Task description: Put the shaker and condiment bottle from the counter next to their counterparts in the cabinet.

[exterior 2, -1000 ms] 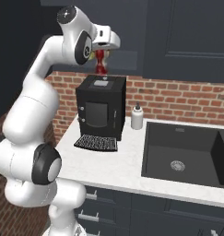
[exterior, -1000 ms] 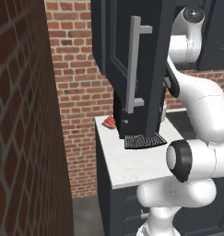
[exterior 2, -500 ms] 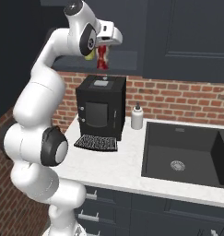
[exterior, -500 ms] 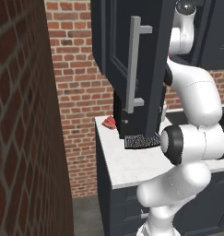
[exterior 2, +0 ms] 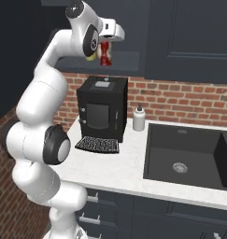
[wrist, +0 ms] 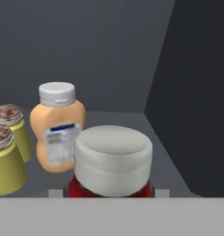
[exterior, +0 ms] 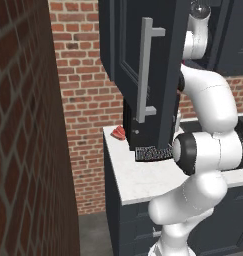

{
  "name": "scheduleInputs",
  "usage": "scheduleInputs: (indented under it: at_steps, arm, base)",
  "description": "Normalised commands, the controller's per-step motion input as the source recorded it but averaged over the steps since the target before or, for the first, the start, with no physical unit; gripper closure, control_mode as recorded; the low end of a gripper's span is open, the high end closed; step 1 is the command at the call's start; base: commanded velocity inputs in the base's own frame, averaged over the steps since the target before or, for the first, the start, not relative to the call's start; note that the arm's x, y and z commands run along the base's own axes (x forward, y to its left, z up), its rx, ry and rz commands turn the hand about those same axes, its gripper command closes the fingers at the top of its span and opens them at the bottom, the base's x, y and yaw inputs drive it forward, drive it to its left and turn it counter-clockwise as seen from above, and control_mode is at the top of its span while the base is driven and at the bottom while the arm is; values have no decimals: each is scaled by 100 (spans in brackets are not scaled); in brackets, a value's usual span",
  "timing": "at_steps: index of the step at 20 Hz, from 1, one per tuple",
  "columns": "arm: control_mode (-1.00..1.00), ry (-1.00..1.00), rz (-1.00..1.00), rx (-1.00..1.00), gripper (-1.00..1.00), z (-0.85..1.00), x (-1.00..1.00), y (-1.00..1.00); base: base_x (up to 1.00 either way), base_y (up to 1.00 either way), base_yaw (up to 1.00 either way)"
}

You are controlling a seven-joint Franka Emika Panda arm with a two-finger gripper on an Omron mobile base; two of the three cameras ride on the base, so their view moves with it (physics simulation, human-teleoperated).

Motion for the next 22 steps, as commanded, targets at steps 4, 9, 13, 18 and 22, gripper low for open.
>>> scheduleInputs:
  at_steps: [4,9,13,18,22]
  arm:
    - [-100,-27,0,-4,100,-30,1,0]
    - [-100,-18,0,-3,100,-25,0,0]
    - [-100,0,0,0,100,0,3,0]
    - [-100,-5,2,0,100,0,24,0]
    - [-100,-3,6,1,100,0,26,0]
  base:
    - [0,0,0]
    - [0,0,0]
    - [0,0,0]
    - [0,0,0]
    - [0,0,0]
